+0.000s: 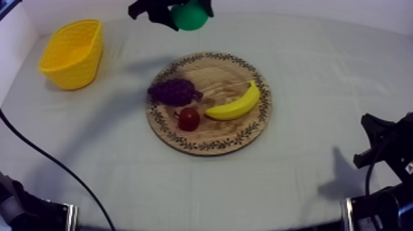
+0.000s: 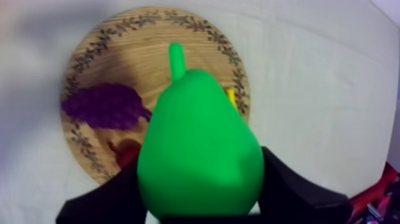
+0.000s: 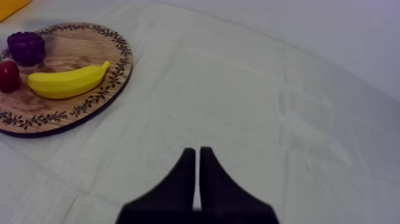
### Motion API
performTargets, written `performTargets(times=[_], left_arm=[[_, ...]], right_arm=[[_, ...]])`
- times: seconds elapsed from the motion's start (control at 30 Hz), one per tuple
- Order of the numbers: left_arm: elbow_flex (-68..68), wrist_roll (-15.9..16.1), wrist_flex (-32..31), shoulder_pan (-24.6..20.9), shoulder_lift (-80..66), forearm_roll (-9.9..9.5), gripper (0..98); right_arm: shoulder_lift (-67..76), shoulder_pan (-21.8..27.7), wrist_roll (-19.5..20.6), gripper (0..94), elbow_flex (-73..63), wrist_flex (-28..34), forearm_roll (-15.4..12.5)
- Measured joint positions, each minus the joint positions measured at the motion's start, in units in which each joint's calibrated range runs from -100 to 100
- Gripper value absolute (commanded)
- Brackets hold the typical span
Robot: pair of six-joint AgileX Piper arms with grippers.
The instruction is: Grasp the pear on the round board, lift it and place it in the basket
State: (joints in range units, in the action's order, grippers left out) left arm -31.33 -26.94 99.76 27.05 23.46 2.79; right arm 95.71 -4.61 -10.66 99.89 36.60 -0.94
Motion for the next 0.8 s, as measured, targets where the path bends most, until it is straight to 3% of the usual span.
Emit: performTargets(times=[0.3,0.8], left_arm=[[8.2,2.6,-0.1,-7.6,-5.5,-1.52,35.7],[15.7,7.9,-0.1,-24.5,-12.0,-3.82,35.0]], right_arm=[[0.0,0.0,-0.1,0.4,0.0,0.0,0.0],[0.0,0.0,0.0,0.4,0.0,0.0,0.0]])
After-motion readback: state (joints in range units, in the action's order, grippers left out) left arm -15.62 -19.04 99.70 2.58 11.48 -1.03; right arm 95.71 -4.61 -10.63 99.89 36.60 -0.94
